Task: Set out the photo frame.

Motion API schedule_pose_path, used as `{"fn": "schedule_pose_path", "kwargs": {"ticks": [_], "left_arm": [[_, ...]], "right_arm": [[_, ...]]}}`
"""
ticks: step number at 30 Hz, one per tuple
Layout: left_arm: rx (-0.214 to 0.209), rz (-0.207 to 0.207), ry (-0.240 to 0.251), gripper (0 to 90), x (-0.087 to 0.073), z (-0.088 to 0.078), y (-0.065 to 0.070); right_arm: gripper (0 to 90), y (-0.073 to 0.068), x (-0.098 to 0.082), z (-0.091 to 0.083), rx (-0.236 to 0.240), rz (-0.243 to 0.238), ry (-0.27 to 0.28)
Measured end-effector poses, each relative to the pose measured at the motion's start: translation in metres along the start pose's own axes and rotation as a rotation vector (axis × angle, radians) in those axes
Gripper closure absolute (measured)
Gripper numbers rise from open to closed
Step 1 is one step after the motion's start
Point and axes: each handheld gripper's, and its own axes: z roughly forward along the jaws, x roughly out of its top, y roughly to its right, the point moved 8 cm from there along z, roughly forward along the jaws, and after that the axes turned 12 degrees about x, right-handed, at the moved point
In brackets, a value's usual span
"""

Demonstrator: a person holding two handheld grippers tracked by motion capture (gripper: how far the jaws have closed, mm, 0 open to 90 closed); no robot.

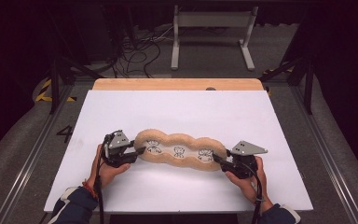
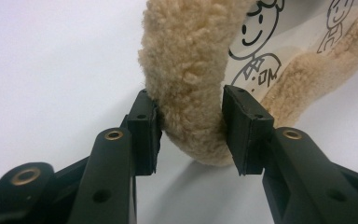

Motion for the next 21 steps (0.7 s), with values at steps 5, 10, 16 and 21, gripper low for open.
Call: {"fn": "schedule_pose_path", "kwargs": {"ticks": [5, 10, 16, 21], "left_arm": [[0.002, -0.001, -0.006, 58.3, -0.002, -0.003, 0.003], [0.007, 0.002, -0.009, 57.9, -0.003, -0.006, 0.005], [0.009, 0.003, -0.015, 57.7, -0.004, -0.009, 0.009], [0.01, 0.005, -0.017, 57.1, -0.005, -0.011, 0.011]], "right_arm": [[58.3, 0.003, 0.001, 0.002, -0.003, -0.002, -0.001], [56.4, 0.005, 0.002, 0.003, -0.009, -0.006, -0.003], [54.3, 0.007, 0.003, 0.005, -0.015, -0.006, -0.005], [52.2, 0.009, 0.004, 0.008, -0.016, -0.007, -0.002]]}}
